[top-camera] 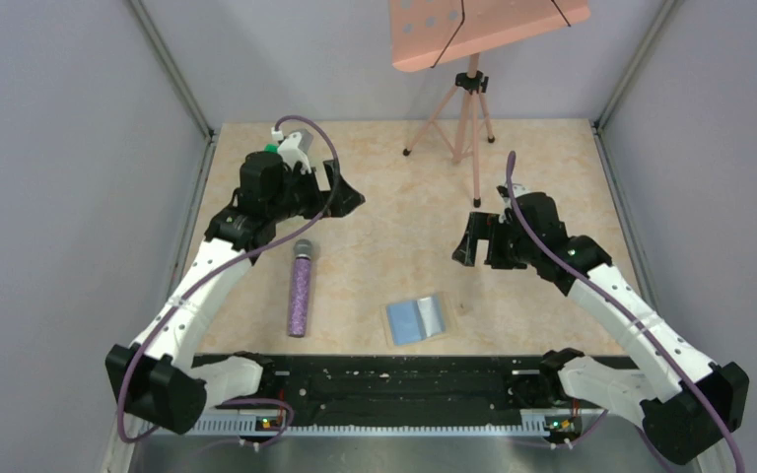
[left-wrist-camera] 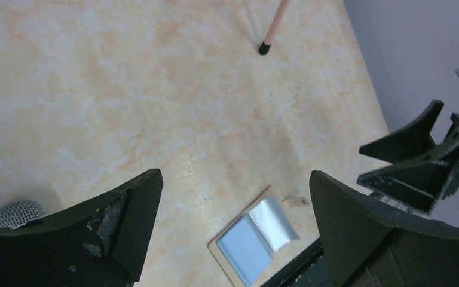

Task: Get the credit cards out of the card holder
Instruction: Reset both arms

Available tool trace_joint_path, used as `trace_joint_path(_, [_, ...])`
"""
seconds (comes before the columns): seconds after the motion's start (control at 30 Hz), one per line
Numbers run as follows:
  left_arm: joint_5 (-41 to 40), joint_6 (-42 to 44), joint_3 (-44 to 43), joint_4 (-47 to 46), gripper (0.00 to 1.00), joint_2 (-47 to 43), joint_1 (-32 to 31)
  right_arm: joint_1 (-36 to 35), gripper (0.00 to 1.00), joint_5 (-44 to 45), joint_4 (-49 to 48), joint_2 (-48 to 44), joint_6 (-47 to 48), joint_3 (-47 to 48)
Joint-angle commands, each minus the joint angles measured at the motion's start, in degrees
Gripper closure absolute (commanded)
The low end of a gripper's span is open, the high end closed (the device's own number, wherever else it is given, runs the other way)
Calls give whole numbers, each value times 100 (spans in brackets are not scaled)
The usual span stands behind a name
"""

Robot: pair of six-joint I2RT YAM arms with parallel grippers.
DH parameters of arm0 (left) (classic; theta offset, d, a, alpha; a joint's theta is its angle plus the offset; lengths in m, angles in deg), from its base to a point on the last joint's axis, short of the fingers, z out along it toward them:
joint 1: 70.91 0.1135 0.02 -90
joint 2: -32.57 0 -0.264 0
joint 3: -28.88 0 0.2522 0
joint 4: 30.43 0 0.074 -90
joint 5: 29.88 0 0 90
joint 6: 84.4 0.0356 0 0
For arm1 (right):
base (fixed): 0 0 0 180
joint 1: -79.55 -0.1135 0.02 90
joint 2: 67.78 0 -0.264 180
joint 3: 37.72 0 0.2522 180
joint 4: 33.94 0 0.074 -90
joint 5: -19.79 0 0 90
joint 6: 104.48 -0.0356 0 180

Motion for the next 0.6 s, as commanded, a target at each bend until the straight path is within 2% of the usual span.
trace_joint_path(0.0, [167, -300, 277, 31, 1, -712, -300, -40, 1, 656, 353, -478, 102, 464])
trace_joint_path(0.2, [126, -464, 597, 257, 1, -1521, -388, -41, 1, 644, 369, -897, 140, 528])
trace_joint_path(0.33, [-252, -395, 867, 375, 1, -2047, -391, -44, 1, 605, 308, -1077, 57, 438])
trace_joint_path(0.43, [-483, -311, 1100, 321, 1, -2200, -394, -40, 1, 626, 180, -1214, -32, 398])
trace_joint_path(0.57, [-301, -305, 1212, 329, 2, -2189, -393, -40, 1, 710, 34, -1373, -53, 444])
